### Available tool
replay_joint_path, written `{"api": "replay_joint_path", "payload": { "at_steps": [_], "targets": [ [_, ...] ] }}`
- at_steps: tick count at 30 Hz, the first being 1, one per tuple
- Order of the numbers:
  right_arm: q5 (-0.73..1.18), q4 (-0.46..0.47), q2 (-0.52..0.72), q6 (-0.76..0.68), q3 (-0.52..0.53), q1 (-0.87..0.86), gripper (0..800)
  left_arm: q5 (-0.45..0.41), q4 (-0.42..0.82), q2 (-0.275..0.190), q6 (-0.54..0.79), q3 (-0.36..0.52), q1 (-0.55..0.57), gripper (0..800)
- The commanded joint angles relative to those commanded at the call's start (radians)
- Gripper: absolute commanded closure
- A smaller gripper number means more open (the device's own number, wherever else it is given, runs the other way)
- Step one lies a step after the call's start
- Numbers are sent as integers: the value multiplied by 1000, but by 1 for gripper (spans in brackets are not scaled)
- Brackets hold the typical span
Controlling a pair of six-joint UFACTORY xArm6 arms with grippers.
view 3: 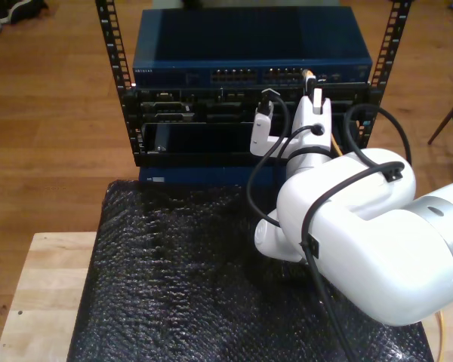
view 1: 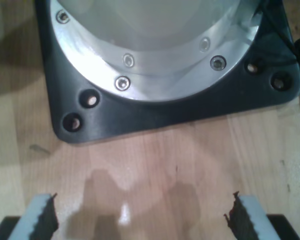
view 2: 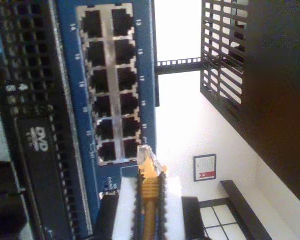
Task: Grab the cable and plug it in
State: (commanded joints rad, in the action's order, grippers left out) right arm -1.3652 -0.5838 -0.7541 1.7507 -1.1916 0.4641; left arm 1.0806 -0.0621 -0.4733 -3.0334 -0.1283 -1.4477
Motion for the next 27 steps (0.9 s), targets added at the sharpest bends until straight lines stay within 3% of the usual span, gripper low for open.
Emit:
{"api": "replay_joint_path", "payload": {
  "at_steps": [27],
  "targets": [
    [8,0,-17,2,-20,-3,800,0,-2,0,0,0,2,0]
  ]
}}
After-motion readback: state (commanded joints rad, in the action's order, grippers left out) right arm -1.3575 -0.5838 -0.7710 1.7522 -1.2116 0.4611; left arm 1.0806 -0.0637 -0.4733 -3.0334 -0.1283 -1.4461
